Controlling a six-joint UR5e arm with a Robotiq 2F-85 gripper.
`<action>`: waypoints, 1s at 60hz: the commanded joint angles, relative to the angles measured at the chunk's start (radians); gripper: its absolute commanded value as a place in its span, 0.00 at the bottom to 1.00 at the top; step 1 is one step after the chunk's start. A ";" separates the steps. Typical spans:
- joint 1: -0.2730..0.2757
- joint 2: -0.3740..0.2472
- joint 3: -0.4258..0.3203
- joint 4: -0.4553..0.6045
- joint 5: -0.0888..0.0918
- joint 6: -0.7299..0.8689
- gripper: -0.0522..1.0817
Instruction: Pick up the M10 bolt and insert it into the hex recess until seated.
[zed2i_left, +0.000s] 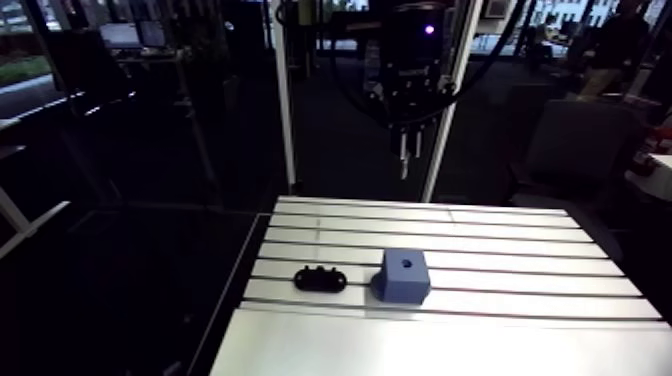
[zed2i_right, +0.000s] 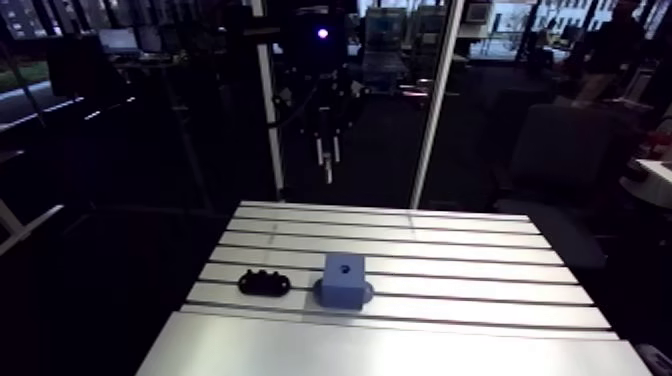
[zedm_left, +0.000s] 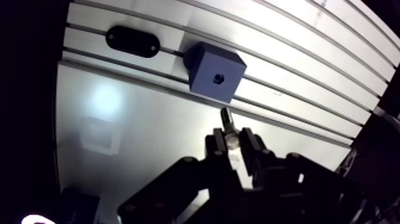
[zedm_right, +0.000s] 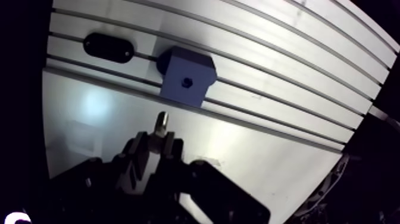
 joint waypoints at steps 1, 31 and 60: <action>0.004 0.005 -0.003 0.024 -0.003 -0.003 1.00; 0.005 -0.024 0.092 -0.073 -0.008 -0.108 1.00; -0.002 -0.057 0.217 -0.204 -0.013 -0.178 1.00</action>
